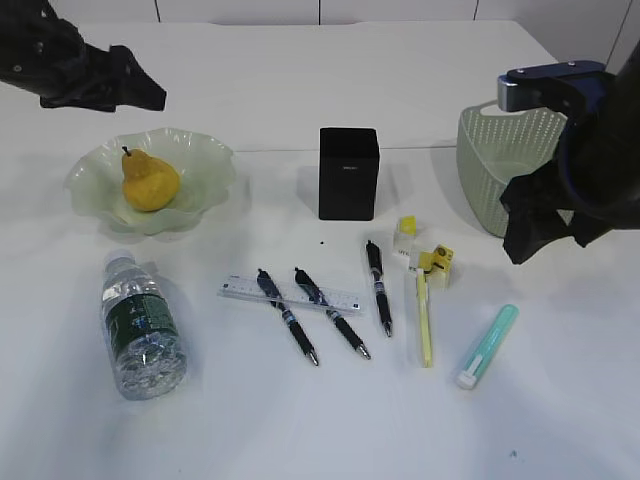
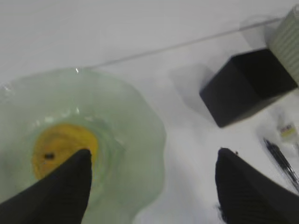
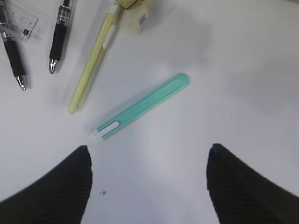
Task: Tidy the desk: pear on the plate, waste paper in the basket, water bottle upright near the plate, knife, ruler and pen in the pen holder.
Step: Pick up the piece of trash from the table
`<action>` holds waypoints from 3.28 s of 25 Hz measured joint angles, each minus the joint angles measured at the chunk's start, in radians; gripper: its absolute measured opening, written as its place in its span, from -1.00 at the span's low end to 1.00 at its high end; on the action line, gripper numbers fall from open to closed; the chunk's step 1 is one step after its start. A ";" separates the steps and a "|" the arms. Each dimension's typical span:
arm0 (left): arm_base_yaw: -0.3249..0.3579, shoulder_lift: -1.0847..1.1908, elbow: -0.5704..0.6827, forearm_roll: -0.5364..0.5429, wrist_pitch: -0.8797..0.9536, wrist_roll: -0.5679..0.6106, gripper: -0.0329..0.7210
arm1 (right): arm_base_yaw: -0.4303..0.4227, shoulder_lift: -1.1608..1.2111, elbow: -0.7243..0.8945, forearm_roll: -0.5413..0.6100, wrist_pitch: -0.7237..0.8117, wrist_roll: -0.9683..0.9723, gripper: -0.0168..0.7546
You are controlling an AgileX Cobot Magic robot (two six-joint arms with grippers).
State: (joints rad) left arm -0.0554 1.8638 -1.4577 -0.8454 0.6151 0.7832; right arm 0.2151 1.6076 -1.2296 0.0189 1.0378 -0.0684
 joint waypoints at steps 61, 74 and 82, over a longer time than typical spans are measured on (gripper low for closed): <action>-0.073 -0.480 0.411 0.682 0.357 -0.700 0.54 | 0.102 0.580 -0.579 -0.019 0.082 -0.014 0.48; -0.073 -0.480 0.411 0.705 0.338 -0.727 0.54 | 0.102 0.675 -0.617 -0.033 0.080 -0.012 0.47; -0.073 -0.480 0.411 0.705 0.338 -0.727 0.54 | 0.102 0.681 -0.617 -0.043 0.073 -0.010 0.28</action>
State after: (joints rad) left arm -0.1289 1.3837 -1.0466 -0.1400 0.9533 0.0559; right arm 0.3167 2.2886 -1.8462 -0.0240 1.1105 -0.0781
